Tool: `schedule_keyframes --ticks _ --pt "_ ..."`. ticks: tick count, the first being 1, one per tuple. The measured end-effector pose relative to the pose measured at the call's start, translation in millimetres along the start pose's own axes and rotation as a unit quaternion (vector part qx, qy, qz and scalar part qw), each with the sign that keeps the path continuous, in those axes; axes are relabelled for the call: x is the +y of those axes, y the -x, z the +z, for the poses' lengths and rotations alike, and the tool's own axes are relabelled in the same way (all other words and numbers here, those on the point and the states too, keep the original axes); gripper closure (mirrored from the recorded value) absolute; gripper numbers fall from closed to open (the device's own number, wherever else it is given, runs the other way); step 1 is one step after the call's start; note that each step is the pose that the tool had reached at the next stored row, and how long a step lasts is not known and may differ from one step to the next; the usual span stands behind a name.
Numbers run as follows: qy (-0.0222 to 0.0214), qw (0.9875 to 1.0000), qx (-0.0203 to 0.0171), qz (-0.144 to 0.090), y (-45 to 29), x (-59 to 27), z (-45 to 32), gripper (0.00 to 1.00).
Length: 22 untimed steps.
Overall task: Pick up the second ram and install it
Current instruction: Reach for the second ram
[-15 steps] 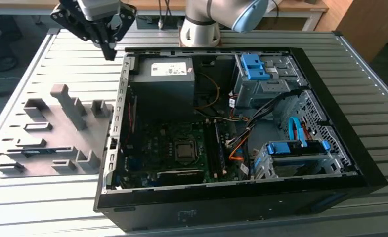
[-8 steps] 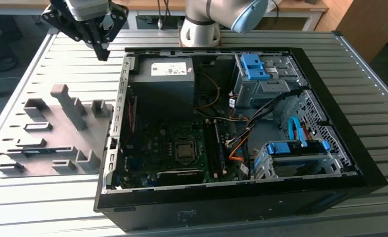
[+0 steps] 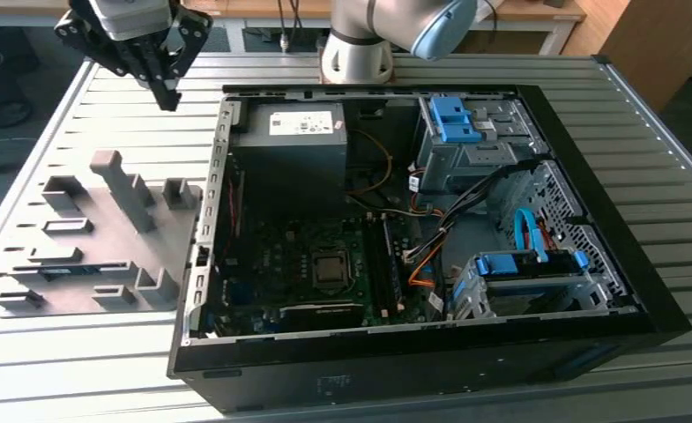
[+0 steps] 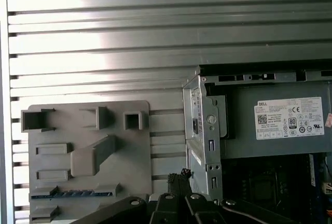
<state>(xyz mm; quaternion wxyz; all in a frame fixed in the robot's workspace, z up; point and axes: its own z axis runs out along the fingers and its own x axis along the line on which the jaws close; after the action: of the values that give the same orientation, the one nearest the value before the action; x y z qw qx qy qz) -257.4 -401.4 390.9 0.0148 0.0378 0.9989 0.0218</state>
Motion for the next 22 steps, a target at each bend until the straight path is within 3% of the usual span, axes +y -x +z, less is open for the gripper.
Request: schedule_keyframes --ticks 22 --pt "0.0 1.0 0.0 0.0 -55.2 -9.4 0.0 0.9"
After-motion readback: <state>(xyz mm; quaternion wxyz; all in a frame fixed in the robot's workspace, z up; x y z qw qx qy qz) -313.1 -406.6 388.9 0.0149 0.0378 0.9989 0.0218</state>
